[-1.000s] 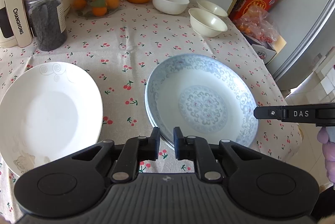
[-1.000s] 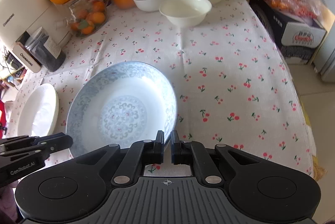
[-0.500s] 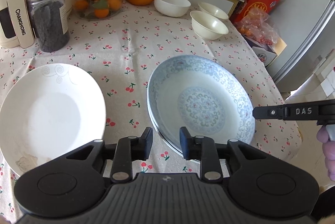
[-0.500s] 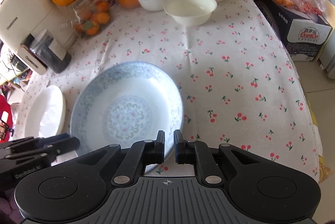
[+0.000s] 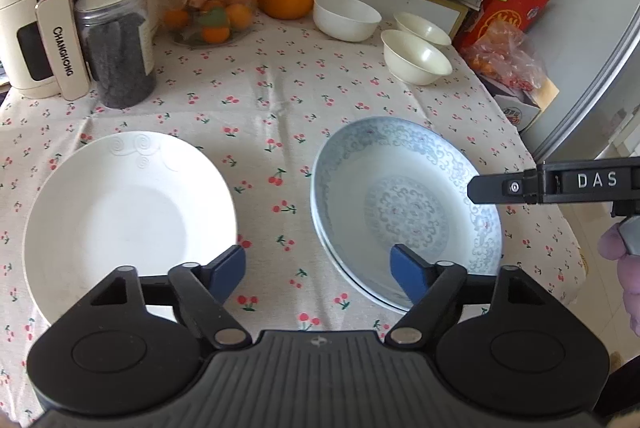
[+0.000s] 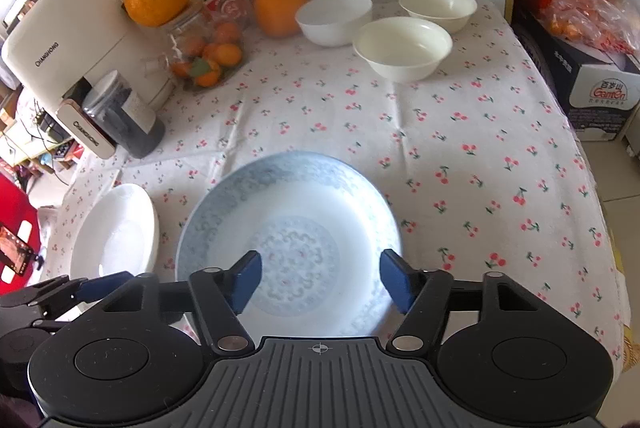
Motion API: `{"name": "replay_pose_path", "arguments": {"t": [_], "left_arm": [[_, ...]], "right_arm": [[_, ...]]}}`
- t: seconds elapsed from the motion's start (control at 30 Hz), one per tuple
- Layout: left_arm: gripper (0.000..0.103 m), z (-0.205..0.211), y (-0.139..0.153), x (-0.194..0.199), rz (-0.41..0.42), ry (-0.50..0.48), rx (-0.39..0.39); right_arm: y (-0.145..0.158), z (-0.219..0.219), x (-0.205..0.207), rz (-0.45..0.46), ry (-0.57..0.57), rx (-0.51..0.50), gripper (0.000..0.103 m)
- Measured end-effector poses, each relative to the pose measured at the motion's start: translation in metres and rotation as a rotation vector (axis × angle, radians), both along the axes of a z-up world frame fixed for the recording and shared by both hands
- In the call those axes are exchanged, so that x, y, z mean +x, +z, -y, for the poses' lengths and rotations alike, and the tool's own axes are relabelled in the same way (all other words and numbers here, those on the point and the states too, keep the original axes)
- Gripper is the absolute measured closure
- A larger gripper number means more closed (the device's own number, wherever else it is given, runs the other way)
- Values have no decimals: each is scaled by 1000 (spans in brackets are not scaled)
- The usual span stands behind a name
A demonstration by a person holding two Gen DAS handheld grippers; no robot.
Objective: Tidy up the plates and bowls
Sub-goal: 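Move both grippers to the rim of the plain white plate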
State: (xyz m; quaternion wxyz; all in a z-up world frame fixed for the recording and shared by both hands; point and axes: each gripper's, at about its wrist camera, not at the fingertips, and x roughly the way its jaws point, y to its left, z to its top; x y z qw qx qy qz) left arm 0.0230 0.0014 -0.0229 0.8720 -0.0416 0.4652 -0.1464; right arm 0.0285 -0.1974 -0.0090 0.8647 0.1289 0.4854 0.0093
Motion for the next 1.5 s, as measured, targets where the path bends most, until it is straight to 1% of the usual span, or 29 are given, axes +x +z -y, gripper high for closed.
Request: {"name": "replay_pose_path", "arguments": {"t": [0.03, 0.1, 0.2, 0.3, 0.63, 0.77, 0.87, 0.93, 1.0, 1.13, 1.33, 1.5], "left_arm": [[18, -2, 1, 0, -3, 0, 2], [13, -8, 3, 0, -5, 4, 7], [9, -19, 7, 1, -10, 25, 15], [6, -34, 11, 0, -2, 62, 21], [4, -91, 12, -2, -24, 212, 31], [4, -113, 6, 0, -61, 267, 27], [5, -126, -1, 3, -107, 301, 6], [6, -133, -7, 3, -139, 325, -18], [11, -138, -11, 3, -167, 343, -48], [17, -144, -18, 2, -212, 361, -101], [29, -148, -25, 5, -253, 386, -132], [48, -153, -27, 3, -274, 404, -155]], "right_arm": [[1, -2, 1, 6, 2, 4, 26], [4, -7, 5, 21, 13, 9, 22], [8, -17, 11, 48, 41, 3, 17], [12, -31, 20, 74, 72, -13, 17], [13, -82, 52, 102, 168, -7, 17], [7, -102, 63, 99, 215, 18, 16], [0, -117, 71, 96, 245, 33, 16], [-4, -125, 75, 92, 263, 39, 16], [-9, -132, 80, 78, 278, 51, 16], [-21, -143, 86, 39, 298, 75, 16], [-35, -156, 93, -16, 304, 74, 16], [-42, -167, 94, -33, 323, 80, 16]]}}
